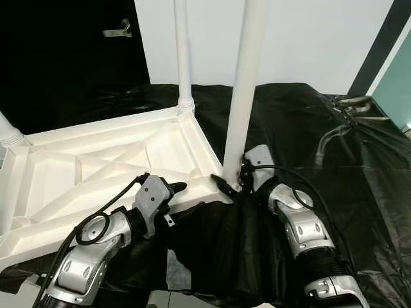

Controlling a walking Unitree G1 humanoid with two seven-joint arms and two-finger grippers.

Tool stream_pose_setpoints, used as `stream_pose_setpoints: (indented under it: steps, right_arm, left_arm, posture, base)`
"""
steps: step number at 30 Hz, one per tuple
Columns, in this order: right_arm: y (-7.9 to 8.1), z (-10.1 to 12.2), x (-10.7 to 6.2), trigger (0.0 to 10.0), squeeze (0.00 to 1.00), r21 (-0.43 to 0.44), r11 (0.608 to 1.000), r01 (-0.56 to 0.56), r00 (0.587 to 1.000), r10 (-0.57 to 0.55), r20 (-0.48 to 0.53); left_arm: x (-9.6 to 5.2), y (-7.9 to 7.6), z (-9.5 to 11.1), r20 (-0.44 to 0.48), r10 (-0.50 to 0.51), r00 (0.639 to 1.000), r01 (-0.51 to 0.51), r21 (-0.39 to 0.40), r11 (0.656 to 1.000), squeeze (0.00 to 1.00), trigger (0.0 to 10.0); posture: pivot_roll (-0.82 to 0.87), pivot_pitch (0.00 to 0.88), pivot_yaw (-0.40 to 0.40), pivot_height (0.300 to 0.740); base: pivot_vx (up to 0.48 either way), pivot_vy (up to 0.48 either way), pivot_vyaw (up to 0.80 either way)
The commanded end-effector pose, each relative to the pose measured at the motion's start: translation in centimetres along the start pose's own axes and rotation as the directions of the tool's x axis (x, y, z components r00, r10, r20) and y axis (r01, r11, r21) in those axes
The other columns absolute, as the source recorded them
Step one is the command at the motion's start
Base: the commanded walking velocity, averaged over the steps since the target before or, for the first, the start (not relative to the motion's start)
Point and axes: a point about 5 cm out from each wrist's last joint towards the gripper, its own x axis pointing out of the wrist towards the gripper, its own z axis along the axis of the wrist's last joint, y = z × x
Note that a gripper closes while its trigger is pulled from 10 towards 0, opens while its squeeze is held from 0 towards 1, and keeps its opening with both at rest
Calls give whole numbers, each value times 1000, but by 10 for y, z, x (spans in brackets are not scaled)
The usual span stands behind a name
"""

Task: Building children table

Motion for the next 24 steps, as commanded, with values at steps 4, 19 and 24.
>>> stream_pose_setpoints:
  steps: [4,19,24]
  right_arm:
    - [1,-7,-1,0,0,-14,999,-52,998,52,-20]
    - [5,-18,-14,10000,0,83,995,61,998,-60,-22]
    - [11,-22,-12,10000,0,61,971,233,972,-229,-60]
  left_arm:
    - [1,1,0,-3,12,1000,-12,3,1000,0,10000]
    - [-1,0,-1,-4,25,1000,-25,-8,1000,0,10000]
    - [-2,0,-1,-7,20,1000,-20,-7,1000,0,10000]
  posture:
    - [41,0,2,740]
    - [39,0,-1,740]
    - [35,0,7,740]
  base:
    - [0,0,0]
    - [0,0,0]
    - [0,0,0]
